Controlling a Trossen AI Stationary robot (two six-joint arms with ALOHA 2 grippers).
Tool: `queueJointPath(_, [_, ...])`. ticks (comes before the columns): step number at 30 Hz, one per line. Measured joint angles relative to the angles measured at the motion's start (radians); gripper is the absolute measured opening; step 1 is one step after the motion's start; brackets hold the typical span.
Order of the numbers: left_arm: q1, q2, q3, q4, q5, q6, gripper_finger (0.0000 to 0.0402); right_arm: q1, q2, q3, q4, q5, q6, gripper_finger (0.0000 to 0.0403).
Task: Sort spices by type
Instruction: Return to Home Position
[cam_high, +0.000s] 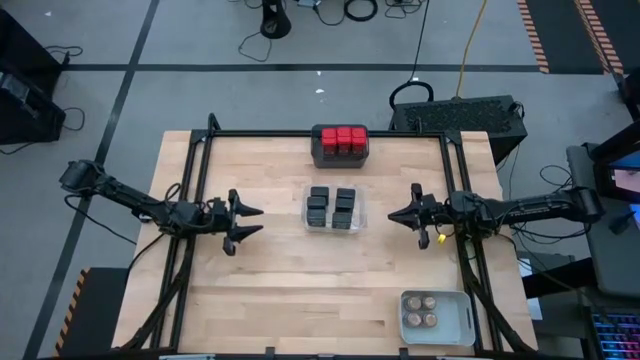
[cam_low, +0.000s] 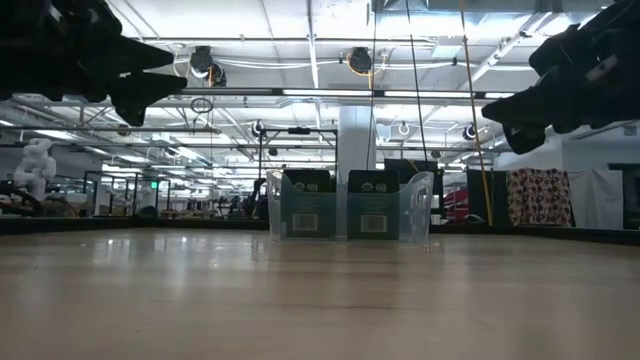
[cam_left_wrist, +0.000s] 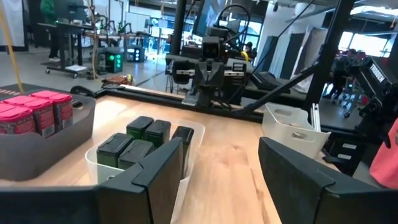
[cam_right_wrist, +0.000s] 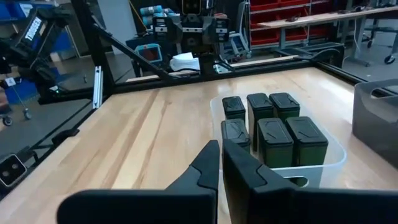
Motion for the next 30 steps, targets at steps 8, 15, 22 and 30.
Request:
queueJointPath(8, [0.0, 0.0, 0.0, -0.026, -0.06, -0.001, 0.0217, 0.0, 0.0, 0.0, -0.032, 0.006, -0.028, 0.0])
queueJointPath(15, [0.0, -0.005, -0.001, 0.003, -0.1, -0.079, 0.0217, 0.001, 0.0, 0.0, -0.041, 0.003, -0.037, 0.0])
queueJointPath(22, [0.002, -0.089, -0.001, -0.05, -0.101, -0.045, 0.0217, 0.001, -0.023, 0.0, -0.042, 0.0, -0.086, 0.0])
queueJointPath(30, [0.058, -0.256, -0.001, -0.259, -0.092, -0.08, 0.0217, 0.001, -0.028, 0.0, -0.058, 0.0, -0.088, 0.0])
